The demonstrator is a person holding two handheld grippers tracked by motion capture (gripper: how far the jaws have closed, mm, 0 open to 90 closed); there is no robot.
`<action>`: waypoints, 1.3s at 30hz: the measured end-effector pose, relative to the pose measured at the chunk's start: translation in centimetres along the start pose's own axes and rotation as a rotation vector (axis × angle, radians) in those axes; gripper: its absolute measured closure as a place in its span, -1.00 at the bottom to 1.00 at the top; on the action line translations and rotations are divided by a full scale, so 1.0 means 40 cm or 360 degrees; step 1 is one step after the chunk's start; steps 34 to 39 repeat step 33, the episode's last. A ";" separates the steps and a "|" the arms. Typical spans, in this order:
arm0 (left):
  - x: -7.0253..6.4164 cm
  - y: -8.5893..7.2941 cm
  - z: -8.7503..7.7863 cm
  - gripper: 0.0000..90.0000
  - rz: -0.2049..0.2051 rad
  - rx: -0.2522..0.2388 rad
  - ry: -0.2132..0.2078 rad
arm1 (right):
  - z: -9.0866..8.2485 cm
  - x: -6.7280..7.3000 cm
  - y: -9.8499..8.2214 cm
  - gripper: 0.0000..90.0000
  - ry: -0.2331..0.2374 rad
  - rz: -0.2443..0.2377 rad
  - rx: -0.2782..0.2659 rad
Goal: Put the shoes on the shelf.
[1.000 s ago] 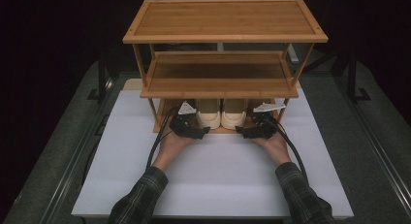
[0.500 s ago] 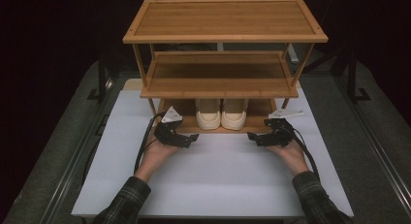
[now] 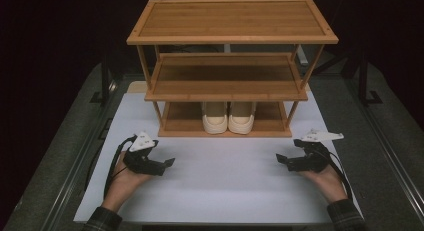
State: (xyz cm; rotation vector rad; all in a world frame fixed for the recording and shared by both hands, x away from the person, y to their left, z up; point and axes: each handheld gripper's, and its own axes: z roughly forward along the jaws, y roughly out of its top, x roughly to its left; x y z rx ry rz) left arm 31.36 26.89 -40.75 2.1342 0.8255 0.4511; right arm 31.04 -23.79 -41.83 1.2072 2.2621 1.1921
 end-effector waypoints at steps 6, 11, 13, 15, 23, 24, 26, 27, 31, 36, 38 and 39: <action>0.005 -0.082 -0.069 -0.77 -0.0035 0.0074 0.0033 | -0.043 -0.005 -0.061 -0.80 -0.0053 0.0010 0.0065; 0.010 -0.146 -0.101 -0.78 -0.0055 0.0117 0.0055 | -0.075 -0.007 -0.119 -0.80 -0.0100 0.0027 0.0115; 0.014 -0.178 -0.113 -0.82 -0.0064 0.0145 0.0069 | -0.085 -0.009 -0.147 -0.80 -0.0134 0.0028 0.0150; 0.018 -0.192 -0.117 -0.90 -0.0080 0.0148 0.0071 | -0.087 -0.011 -0.160 -0.81 -0.0158 0.0020 0.0178; 0.024 -0.226 -0.108 -1.00 -0.0109 0.0215 0.0054 | -0.078 -0.013 -0.180 -0.87 -0.0196 -0.0003 0.0223; 0.024 -0.226 -0.108 -1.00 -0.0107 0.0220 0.0053 | -0.078 -0.013 -0.180 -0.87 -0.0197 -0.0003 0.0223; 0.024 -0.226 -0.107 -1.00 -0.0109 0.0219 0.0052 | -0.078 -0.013 -0.181 -0.87 -0.0198 -0.0004 0.0224; 0.024 -0.226 -0.107 -1.00 -0.0109 0.0219 0.0052 | -0.078 -0.013 -0.181 -0.87 -0.0198 -0.0004 0.0224; 0.024 -0.226 -0.107 -1.00 -0.0109 0.0221 0.0052 | -0.078 -0.013 -0.181 -0.87 -0.0199 -0.0004 0.0222; 0.025 -0.226 -0.107 -1.00 -0.0109 0.0222 0.0052 | -0.078 -0.013 -0.181 -0.87 -0.0199 -0.0005 0.0222; 0.025 -0.226 -0.107 -1.00 -0.0109 0.0222 0.0052 | -0.078 -0.013 -0.181 -0.87 -0.0199 -0.0005 0.0222; 0.025 -0.226 -0.107 -1.00 -0.0109 0.0222 0.0052 | -0.078 -0.013 -0.181 -0.87 -0.0199 -0.0005 0.0222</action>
